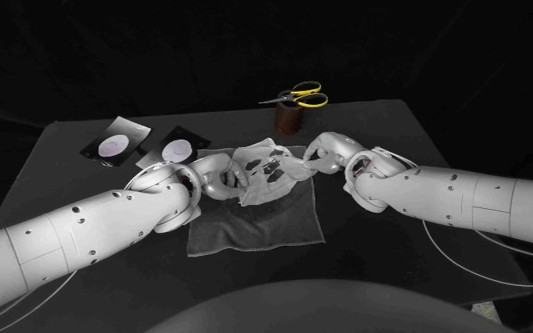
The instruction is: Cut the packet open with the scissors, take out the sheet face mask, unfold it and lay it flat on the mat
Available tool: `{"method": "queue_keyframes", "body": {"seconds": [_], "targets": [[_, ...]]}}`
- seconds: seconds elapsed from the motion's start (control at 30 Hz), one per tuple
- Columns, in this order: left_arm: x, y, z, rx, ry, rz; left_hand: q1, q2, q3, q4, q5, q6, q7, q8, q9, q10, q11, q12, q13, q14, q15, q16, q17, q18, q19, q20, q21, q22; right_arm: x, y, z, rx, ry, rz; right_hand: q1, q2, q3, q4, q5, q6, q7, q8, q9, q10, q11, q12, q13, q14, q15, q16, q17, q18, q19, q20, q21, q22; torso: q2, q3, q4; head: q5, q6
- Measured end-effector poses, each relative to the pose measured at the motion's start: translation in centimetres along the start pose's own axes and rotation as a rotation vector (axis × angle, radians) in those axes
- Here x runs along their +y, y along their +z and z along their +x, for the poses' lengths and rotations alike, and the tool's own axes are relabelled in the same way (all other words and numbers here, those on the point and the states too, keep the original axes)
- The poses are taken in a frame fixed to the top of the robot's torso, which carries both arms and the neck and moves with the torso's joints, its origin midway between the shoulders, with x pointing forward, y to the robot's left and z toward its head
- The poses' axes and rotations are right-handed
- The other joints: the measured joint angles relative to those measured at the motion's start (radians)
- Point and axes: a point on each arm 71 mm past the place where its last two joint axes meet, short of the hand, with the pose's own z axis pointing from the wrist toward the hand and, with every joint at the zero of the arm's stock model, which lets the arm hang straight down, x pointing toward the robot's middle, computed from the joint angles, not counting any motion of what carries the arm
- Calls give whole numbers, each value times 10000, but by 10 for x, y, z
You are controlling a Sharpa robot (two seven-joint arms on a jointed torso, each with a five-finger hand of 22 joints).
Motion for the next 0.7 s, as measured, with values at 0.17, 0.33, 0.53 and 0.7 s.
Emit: {"method": "queue_keyframes", "body": {"seconds": [0.17,0.33,0.53,0.7], "targets": [[0,0,0,32,10,-12,0,0,0,0,0,-65,35,-44,6,0,0,37,13,0,0,-1,0,0,0,0,1,-4,-3,1,-5,93,138,206,0,0,0,-1,0,6,-6,0,56,0,0,1,0,-1,1,0,2,-1,0,1,0,-5,-1,0,0,1,0],[0,0,0,51,14,-22,0,0,0,0,0,-69,33,-46,-7,-1,0,37,20,-1,0,-8,0,0,0,0,36,-2,-8,1,-9,276,250,458,-1,-1,0,-1,0,7,-7,-2,56,-34,-34,0,-1,-1,1,-1,8,1,0,1,0,-4,-3,-2,3,-5,0],[0,0,0,59,14,-27,0,0,0,0,0,-71,31,-45,-16,-1,1,37,20,-1,0,-9,0,0,0,0,36,0,-9,3,-9,514,357,653,-1,-1,-1,-1,-1,6,-7,-2,56,-34,-34,0,-9,-2,2,-3,8,-1,-36,-34,-23,-2,-3,-2,6,-14,0],[0,0,0,60,13,-28,0,0,0,0,0,-72,28,-45,-16,-1,1,36,20,-1,0,-9,0,0,-1,0,34,3,-10,4,-10,631,427,759,-239,-231,-7,6,8,-69,23,49,56,3,-71,-1,-8,2,-2,-31,8,0,-97,-94,-306,3,-3,-5,6,-18,0]]}}
